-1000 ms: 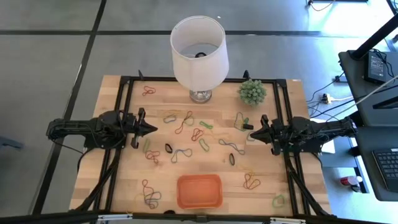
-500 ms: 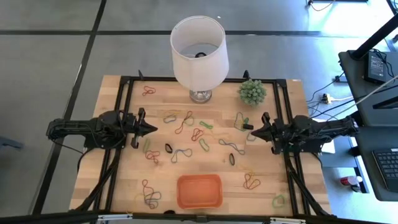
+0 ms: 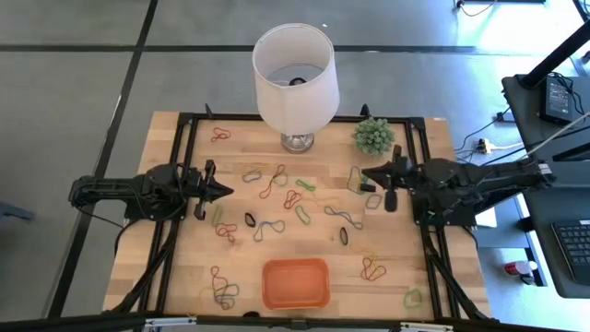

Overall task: Pick and place rubber bands into bin
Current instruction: Put the blue rubber band into the orange bin

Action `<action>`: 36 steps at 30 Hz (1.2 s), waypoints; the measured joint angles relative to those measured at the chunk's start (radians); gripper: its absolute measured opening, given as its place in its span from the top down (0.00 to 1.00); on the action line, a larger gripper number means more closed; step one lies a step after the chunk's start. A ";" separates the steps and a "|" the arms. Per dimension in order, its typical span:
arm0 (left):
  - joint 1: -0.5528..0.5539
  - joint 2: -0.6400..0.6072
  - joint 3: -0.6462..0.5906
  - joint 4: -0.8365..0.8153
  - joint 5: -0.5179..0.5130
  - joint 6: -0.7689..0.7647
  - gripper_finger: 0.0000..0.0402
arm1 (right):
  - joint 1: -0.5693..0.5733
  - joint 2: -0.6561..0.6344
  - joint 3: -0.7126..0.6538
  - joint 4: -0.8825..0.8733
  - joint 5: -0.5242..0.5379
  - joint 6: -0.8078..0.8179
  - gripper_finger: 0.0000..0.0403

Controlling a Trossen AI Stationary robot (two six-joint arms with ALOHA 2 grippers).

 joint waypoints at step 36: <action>0.000 0.000 0.000 0.000 0.000 0.000 1.00 | -0.015 1.036 0.676 -0.850 -0.248 0.691 0.91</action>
